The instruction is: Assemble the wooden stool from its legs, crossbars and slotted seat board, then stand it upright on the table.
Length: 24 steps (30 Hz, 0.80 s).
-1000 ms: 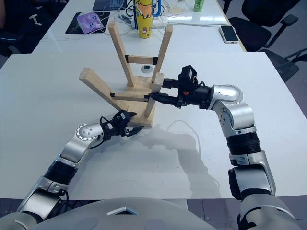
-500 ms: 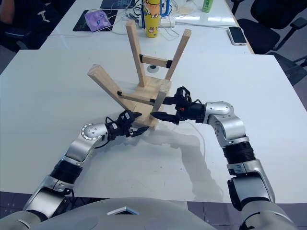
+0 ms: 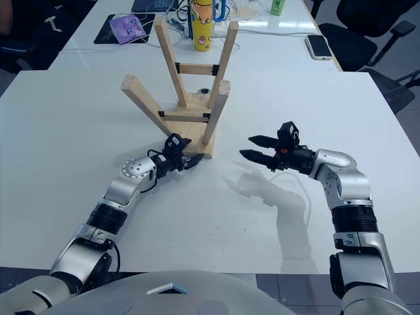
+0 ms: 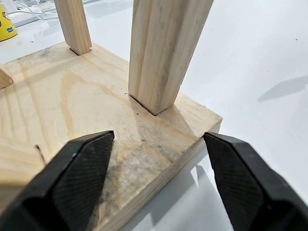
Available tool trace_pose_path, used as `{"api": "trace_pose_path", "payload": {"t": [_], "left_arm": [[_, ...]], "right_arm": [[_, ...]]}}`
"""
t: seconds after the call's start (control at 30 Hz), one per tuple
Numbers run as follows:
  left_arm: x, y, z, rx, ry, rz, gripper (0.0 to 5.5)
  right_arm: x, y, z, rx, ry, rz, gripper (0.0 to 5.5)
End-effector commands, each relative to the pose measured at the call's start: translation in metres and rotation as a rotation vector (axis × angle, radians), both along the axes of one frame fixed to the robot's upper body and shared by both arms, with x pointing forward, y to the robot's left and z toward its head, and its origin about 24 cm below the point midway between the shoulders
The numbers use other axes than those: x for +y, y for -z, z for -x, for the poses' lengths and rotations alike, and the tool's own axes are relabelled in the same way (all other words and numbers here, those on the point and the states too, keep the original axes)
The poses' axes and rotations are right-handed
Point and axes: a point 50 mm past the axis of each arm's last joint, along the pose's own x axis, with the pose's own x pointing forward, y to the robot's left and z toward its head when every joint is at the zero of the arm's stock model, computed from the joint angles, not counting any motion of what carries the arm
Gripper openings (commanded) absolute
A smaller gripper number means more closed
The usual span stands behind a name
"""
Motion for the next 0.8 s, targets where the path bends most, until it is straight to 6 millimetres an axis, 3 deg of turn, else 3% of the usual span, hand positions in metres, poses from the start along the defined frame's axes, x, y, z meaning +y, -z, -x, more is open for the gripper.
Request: {"api": "trace_pose_path", "payload": {"t": [0.03,0.1,0.23,0.47,0.5,0.53,0.6,0.67,0.7,0.73,0.77,0.8], "left_arm": [[0.032,0.058,0.026,0.282,-0.095,-0.158,3.45],[0.033,0.059,0.029,0.286,-0.081,-0.161,3.45],[0.034,0.06,0.03,0.293,-0.066,-0.165,3.45],[0.032,0.062,0.033,0.307,-0.061,-0.154,3.45],[0.032,0.062,0.033,0.308,-0.063,-0.152,3.45],[0.031,0.062,0.034,0.308,-0.062,-0.151,3.45],[0.029,0.062,0.034,0.306,-0.056,-0.15,3.45],[0.026,0.06,0.031,0.299,-0.05,-0.145,3.45],[0.026,0.059,0.03,0.296,-0.049,-0.144,3.45],[0.026,0.058,0.029,0.295,-0.05,-0.142,3.45],[0.027,0.059,0.029,0.295,-0.055,-0.141,3.45],[0.028,0.059,0.03,0.298,-0.064,-0.138,3.45]], "right_arm": [[0.043,-0.084,-0.005,-0.151,-0.101,-0.403,2.4],[0.056,-0.118,-0.009,-0.218,-0.103,-0.551,2.15],[0.059,-0.167,-0.011,-0.313,-0.07,-0.73,1.52],[0.07,-0.216,-0.024,-0.513,0.059,-0.758,0.36],[0.077,-0.21,-0.029,-0.513,0.081,-0.709,0.18],[0.089,-0.187,-0.038,-0.445,0.113,-0.621,0.01],[0.113,-0.081,-0.051,-0.112,0.185,-0.243,0.01],[0.105,0.035,-0.02,0.192,0.175,0.126,0.01],[0.097,0.063,-0.004,0.247,0.164,0.223,0.01],[0.094,0.07,0.003,0.254,0.172,0.222,0.01],[0.095,0.055,-0.006,0.186,0.183,0.168,0.01],[0.098,0.027,-0.021,0.078,0.207,0.076,0.01]]}}
